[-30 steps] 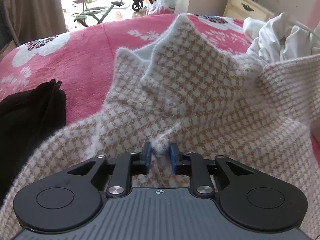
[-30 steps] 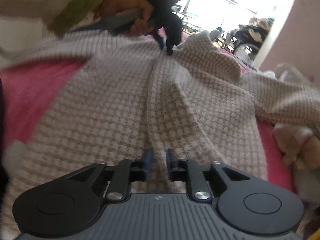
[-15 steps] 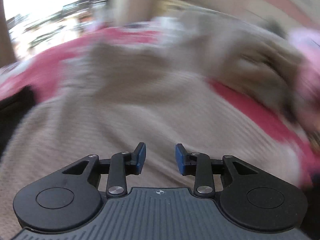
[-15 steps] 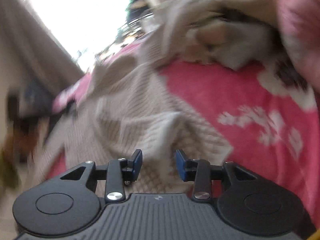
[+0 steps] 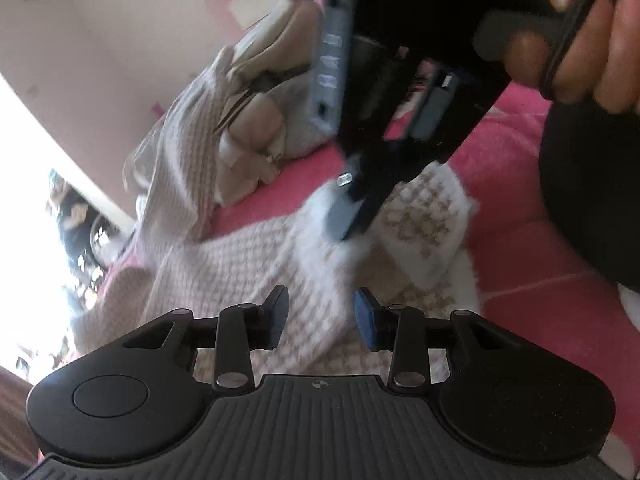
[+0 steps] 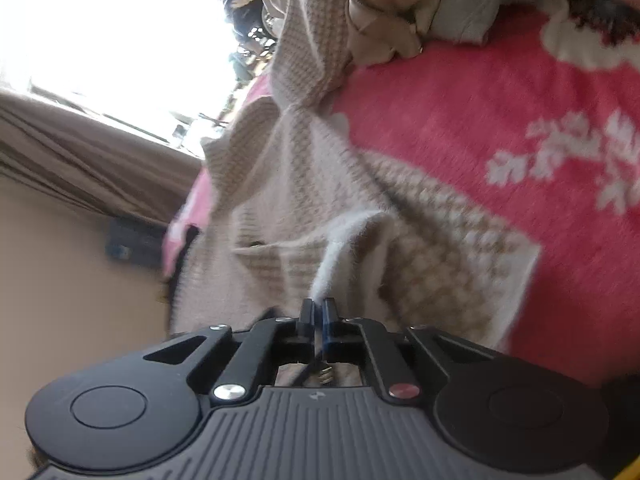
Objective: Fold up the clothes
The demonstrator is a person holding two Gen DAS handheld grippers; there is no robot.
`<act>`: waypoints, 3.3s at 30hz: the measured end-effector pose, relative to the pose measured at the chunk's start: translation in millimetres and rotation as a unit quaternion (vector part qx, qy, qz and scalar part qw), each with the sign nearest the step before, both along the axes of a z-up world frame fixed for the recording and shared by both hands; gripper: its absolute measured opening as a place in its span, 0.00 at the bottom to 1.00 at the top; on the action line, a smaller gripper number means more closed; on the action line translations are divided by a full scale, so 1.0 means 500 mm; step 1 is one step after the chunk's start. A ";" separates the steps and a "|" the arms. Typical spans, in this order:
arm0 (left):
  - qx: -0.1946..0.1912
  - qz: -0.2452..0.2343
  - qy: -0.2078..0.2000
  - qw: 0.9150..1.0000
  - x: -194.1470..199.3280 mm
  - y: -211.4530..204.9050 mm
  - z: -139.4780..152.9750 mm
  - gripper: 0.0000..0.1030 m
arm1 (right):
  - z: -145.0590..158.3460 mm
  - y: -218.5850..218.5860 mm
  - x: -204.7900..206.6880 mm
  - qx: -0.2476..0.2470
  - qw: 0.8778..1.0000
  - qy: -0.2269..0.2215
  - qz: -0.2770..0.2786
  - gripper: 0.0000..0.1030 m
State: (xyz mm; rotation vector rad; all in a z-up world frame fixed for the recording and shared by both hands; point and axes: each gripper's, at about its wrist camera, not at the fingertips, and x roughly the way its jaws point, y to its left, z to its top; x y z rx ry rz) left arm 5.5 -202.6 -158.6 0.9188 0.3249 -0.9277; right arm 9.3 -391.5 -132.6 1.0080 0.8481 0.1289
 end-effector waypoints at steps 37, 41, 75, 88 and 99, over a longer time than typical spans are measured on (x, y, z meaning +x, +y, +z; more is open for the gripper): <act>-0.182 0.122 -0.061 0.974 0.024 0.166 0.230 0.04 | 0.105 0.188 -0.051 -0.541 0.804 -0.094 0.228 0.50; -0.202 0.130 -0.062 0.969 0.019 0.177 0.249 0.04 | 0.061 0.199 -0.001 -0.602 0.769 -0.067 0.202 0.16; -0.019 -0.048 0.037 0.998 -0.055 0.098 0.009 0.04 | -0.057 -0.083 0.029 -0.491 0.858 0.037 0.146 0.39; 0.023 -0.056 0.051 0.997 -0.084 0.097 -0.050 0.07 | -0.023 -0.062 -0.055 -0.644 0.738 0.090 0.184 0.51; 0.026 -0.009 0.071 0.997 -0.045 0.184 0.010 0.18 | 0.130 0.001 -0.071 -0.521 0.842 -0.030 0.134 0.48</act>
